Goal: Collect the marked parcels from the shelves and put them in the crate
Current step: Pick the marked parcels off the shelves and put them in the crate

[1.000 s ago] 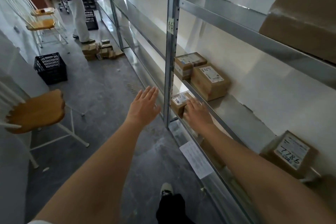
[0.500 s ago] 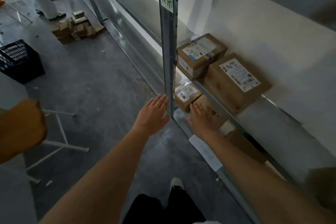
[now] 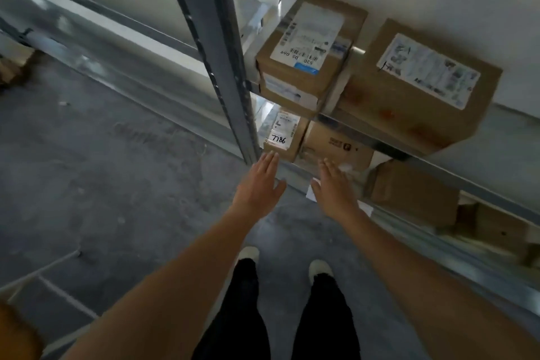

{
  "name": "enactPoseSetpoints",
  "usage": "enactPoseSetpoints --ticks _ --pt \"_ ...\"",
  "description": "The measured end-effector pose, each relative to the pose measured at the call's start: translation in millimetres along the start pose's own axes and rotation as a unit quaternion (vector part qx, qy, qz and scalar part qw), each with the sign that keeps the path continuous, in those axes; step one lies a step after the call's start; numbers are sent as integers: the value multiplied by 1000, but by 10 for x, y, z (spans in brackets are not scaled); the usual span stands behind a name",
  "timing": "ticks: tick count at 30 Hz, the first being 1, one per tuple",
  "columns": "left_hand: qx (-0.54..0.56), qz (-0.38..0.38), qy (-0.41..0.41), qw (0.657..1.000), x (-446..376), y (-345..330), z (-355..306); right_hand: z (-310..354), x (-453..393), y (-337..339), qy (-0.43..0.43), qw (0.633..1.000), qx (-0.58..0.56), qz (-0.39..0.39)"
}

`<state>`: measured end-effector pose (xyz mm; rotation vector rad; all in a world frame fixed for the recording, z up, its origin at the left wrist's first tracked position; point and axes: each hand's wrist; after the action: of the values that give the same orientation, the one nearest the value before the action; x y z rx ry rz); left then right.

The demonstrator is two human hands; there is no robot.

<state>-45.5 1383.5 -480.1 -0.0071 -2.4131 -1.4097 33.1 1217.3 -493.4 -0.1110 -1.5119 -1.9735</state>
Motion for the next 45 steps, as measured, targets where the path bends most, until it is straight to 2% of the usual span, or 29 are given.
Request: enactPoseSetpoints --ticks 2,6,10,14,17,21,25,29,33,38,41,45 --pt "70 -7 -6 997 -270 -129 168 71 -176 -228 -69 992 -105 -27" --pt "170 -9 14 985 -822 -459 508 208 -629 -645 -186 939 -288 -35" --pt "174 -16 15 984 -1418 -809 801 221 -1183 -1037 -224 905 -358 -42" --pt "161 -4 72 984 -1854 -1134 1016 251 -1683 -1267 -237 881 -405 -61" --pt "212 25 129 968 -2028 -1248 1069 244 -1882 -1334 -250 866 -429 -63" --pt "294 36 198 934 -2126 -1304 1135 133 -1937 -1418 -246 866 -430 -65" --pt "334 -3 156 930 -1792 -1350 1201 74 -1727 -1545 -203 867 -443 -104" --pt "403 -21 108 909 -1363 -1378 1236 79 -1466 -1633 -186 851 -469 -143" --pt "440 -48 109 890 -1267 -1387 1196 110 -1404 -1601 -154 853 -467 -177" --pt "418 -72 144 894 -1468 -1326 1189 101 -1491 -1486 -140 875 -436 -159" --pt "414 -49 174 892 -1666 -1325 1193 99 -1603 -1426 -153 883 -415 -159" --pt "379 -14 176 908 -1772 -1229 1032 103 -1756 -1406 -158 894 -397 -137"
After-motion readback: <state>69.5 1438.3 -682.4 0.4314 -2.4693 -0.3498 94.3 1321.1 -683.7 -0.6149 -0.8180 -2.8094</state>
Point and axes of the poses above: each hand's wrist, its own x-axis away from the middle knuckle, its own y-axis out of the back of the hand, z = x × y, and after that the axes turned 2 degrees about -x, right-handed
